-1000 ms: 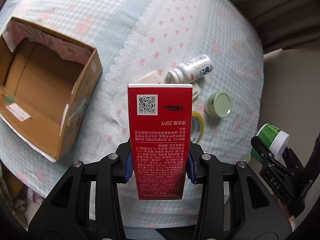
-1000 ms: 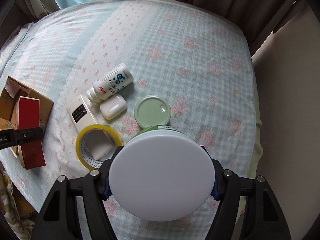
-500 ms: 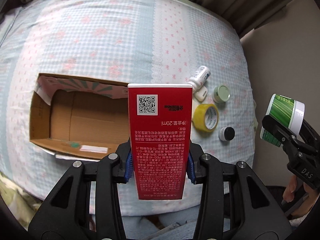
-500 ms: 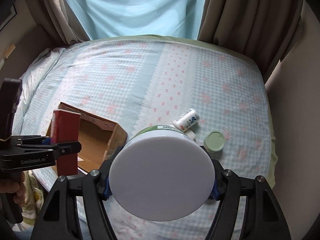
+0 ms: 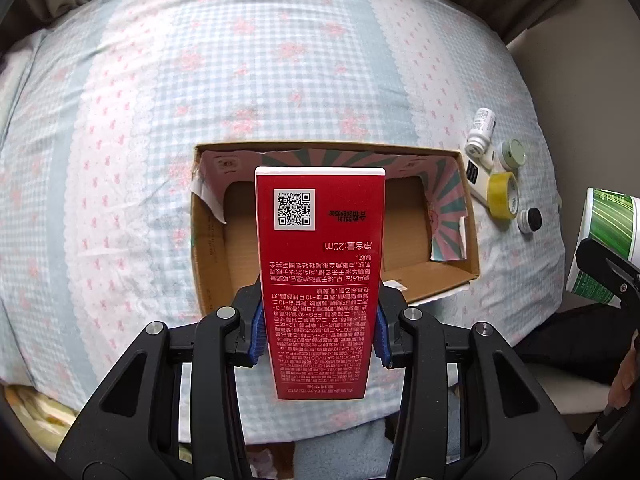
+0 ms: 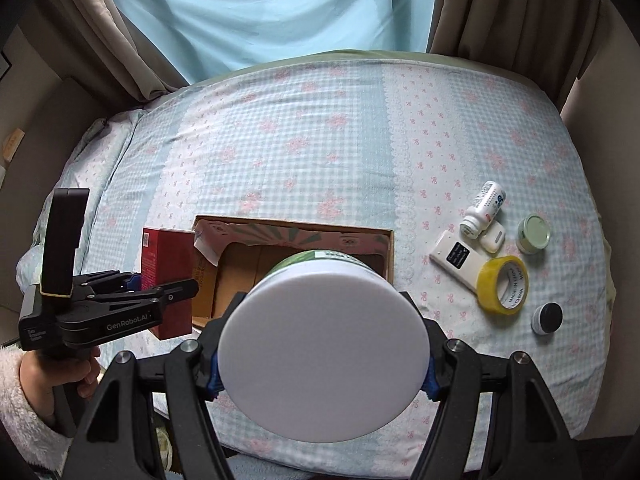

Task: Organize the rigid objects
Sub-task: 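Carry the red box and white-lidded jar into the cardboard box and release both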

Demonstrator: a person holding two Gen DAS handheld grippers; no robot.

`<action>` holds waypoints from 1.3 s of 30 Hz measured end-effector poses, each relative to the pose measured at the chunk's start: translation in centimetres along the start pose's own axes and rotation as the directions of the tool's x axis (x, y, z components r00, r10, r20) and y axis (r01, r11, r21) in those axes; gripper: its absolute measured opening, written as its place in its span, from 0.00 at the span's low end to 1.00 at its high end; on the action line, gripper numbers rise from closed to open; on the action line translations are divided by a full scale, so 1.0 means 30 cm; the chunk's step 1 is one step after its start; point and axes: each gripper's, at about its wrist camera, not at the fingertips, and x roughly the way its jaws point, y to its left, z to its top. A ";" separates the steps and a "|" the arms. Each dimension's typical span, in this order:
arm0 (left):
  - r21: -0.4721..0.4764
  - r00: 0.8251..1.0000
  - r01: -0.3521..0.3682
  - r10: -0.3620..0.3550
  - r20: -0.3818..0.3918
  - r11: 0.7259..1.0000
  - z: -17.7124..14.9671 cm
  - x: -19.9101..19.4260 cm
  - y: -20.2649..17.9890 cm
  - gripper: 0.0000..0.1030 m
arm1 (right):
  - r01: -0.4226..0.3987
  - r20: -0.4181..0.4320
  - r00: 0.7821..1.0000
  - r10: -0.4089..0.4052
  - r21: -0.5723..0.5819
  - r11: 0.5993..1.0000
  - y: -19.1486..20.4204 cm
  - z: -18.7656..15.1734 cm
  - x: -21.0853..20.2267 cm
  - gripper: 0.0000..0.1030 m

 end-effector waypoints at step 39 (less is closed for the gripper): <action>0.366 0.971 -0.157 0.210 -0.110 0.917 0.088 0.537 -0.038 1.00 | 0.010 -0.314 0.943 -0.113 -0.312 0.950 0.033 -0.050 0.708 1.00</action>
